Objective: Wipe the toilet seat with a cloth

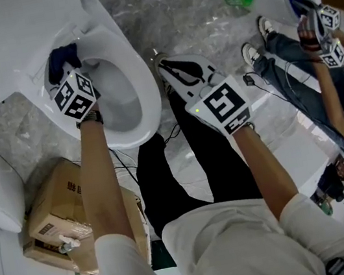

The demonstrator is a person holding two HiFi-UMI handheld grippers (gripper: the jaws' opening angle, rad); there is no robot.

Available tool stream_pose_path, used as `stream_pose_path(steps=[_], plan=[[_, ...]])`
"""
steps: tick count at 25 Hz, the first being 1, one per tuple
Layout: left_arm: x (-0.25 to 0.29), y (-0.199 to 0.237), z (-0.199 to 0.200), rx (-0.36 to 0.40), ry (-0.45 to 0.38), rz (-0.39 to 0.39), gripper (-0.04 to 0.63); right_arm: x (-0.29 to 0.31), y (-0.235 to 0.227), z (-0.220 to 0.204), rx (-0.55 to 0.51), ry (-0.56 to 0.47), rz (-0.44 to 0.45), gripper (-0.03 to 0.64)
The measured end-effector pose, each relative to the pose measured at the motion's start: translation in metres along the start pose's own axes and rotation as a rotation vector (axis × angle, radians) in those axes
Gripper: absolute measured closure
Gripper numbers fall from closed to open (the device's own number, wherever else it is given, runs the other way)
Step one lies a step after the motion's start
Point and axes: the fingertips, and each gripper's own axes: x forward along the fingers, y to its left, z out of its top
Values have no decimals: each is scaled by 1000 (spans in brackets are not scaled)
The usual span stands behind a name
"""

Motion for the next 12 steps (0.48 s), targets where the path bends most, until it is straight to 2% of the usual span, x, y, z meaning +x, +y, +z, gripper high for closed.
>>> stream_pose_path(steps=[4,8,12], plan=[[0,-18,1,30,-20,-44,571,-7,-1,-5,5,-5,-17,575],[0,-26,1,19,-23,-57,572,-13,-2,-11,9,-6,-36,575],[1,-47,-3,79,-21,-121,571,-21,-1,-20,23,-13,-49,575]])
